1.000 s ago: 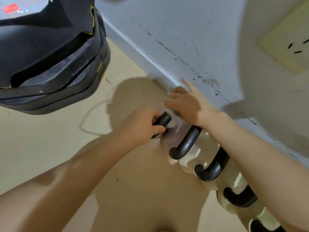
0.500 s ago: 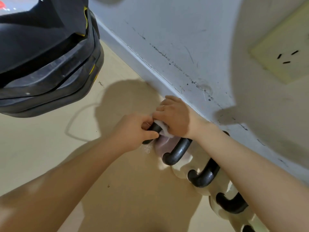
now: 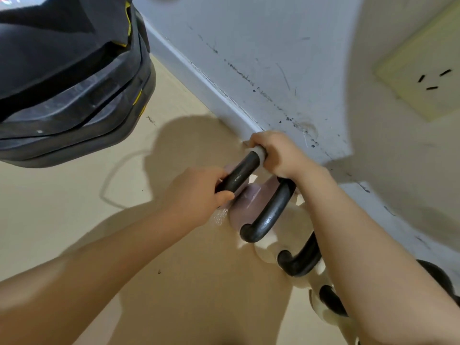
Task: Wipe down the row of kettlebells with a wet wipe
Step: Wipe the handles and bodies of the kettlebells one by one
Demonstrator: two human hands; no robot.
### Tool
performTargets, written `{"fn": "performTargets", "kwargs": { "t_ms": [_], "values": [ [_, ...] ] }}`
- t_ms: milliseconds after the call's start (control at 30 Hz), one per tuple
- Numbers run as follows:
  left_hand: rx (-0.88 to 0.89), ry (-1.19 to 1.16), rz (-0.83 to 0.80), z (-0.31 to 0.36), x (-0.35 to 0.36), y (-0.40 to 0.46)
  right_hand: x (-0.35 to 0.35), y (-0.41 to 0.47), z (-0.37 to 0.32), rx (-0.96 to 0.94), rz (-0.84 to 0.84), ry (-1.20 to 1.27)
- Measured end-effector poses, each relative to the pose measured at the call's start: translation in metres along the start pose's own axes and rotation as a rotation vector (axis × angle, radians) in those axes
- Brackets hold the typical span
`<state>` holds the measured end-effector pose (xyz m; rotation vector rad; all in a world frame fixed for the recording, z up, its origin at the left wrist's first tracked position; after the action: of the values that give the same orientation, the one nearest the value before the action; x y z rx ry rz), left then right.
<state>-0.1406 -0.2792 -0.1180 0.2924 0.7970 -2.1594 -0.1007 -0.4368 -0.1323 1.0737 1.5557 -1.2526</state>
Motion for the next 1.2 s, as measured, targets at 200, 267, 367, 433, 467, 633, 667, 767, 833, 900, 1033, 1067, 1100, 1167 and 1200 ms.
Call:
{"fn": "performTargets", "kwargs": {
  "t_ms": [200, 267, 367, 433, 467, 633, 667, 767, 833, 900, 1033, 1067, 1100, 1167, 1200],
  "values": [
    [0.027, -0.047, 0.063, -0.001, 0.003, -0.005, 0.006, -0.011, -0.022, -0.136, 0.043, -0.091],
    [0.048, -0.058, 0.093, 0.001, 0.005, -0.008, 0.009, -0.001, 0.003, 0.059, -0.016, 0.034],
    [0.043, -0.062, 0.096, 0.001, 0.003, -0.008, 0.004, -0.007, -0.002, 0.077, -0.007, -0.074],
    [0.036, -0.012, 0.083, 0.0, 0.003, -0.007, 0.002, -0.02, -0.047, -0.158, 0.043, -0.256],
    [0.024, 0.004, 0.097, -0.002, 0.001, -0.005, 0.004, -0.027, -0.068, -0.267, 0.061, -0.334],
    [-0.046, 0.002, 0.135, -0.006, 0.0, -0.002, -0.004, -0.028, -0.059, 0.004, 0.071, -0.588],
    [-0.049, 0.003, 0.135, -0.007, 0.0, -0.002, -0.004, -0.033, -0.064, 0.06, 0.111, -0.583],
    [-0.055, -0.022, 0.142, -0.01, -0.001, -0.003, 0.01, -0.049, -0.105, -0.157, 0.097, -0.57],
    [-0.044, -0.018, 0.075, -0.015, 0.001, -0.009, 0.008, -0.056, -0.104, -0.232, 0.069, -0.668],
    [-0.046, -0.027, -0.082, -0.02, 0.007, -0.02, -0.003, -0.047, -0.078, -0.062, 0.09, -0.666],
    [0.045, 0.089, -0.128, -0.017, -0.011, -0.025, 0.016, -0.044, -0.106, -0.012, 0.058, -0.677],
    [0.051, 0.093, -0.099, -0.017, -0.02, -0.022, 0.029, -0.05, -0.125, -0.089, 0.112, -0.719],
    [0.049, 0.092, -0.081, -0.017, -0.027, -0.019, 0.034, -0.057, -0.136, -0.128, 0.147, -0.692],
    [0.037, 0.079, -0.067, -0.017, -0.039, -0.015, 0.032, -0.067, -0.139, -0.158, 0.154, -0.642],
    [0.034, 0.068, -0.064, -0.016, -0.045, -0.014, 0.024, -0.066, -0.129, -0.123, 0.153, -0.644]
  ]
}}
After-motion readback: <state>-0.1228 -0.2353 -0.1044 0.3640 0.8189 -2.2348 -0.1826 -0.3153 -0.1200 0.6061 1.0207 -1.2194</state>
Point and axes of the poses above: each hand's wrist, its own y-axis towards the middle knuckle, its own x-axis out of the palm, z = x × y, the point moved 7 cm from there along y, towards the middle knuckle, and after that the axes turned 10 degrees about -y, right-handed, at the moved point
